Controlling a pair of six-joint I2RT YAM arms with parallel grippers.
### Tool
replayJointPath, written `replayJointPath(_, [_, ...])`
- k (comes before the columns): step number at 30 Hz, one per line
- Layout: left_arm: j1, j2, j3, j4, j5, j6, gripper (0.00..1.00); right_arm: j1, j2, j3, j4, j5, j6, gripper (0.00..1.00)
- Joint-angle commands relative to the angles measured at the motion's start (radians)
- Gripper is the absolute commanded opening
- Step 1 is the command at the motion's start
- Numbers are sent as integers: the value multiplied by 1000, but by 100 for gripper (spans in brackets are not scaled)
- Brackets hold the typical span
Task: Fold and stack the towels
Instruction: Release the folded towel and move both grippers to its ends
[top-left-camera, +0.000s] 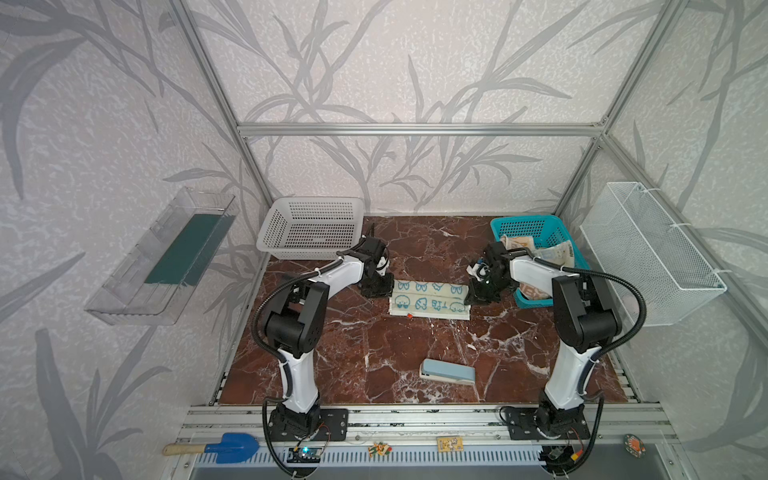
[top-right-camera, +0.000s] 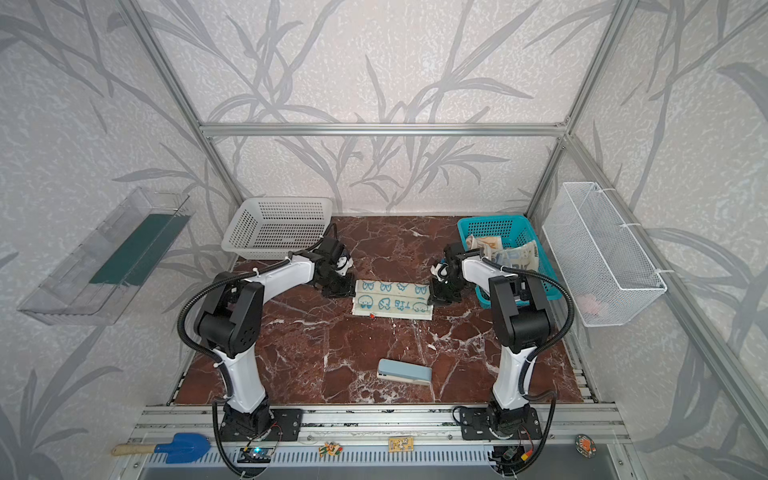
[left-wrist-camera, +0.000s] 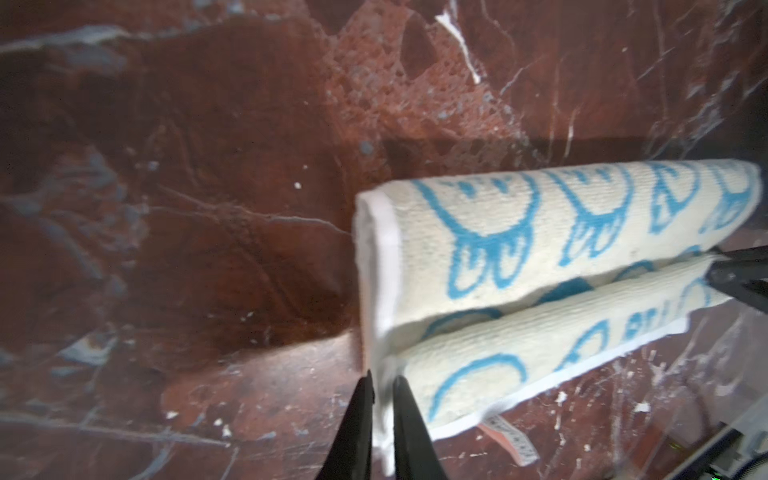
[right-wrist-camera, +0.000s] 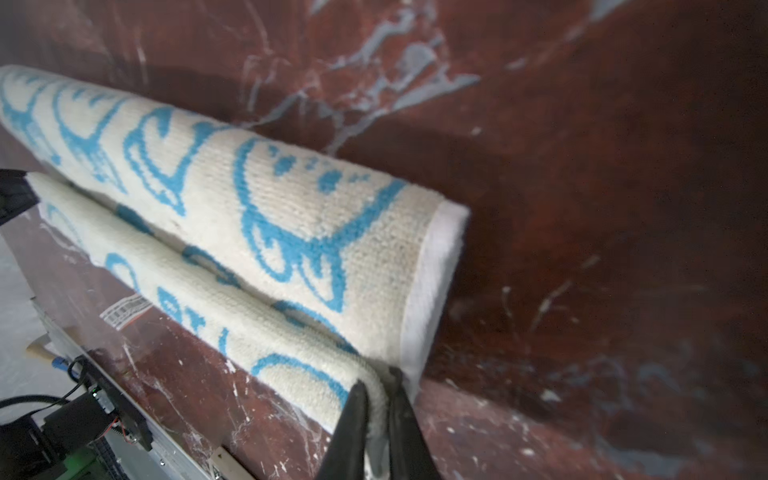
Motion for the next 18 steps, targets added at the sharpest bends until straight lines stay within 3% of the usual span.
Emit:
replayJointPath(1, [-2, -59, -9, -32, -53, -1, 24, 5, -53, -2, -50, 40, 4, 30])
replayJointPath(6, [-9, -103, 15, -67, -68, 0, 34, 19, -108, 15, -85, 40, 4, 51])
replayJointPath(10, [-21, -176, 50, -85, -65, -15, 47, 21, -176, 24, -107, 35, 13, 68])
replayJointPath(14, [-30, -202, 71, -37, 39, -109, 66, 39, -198, 16, -93, -11, 49, 83])
replayJointPath(18, [-69, -175, 36, 81, 151, -232, 71, 75, -226, -20, -27, -73, 108, 96])
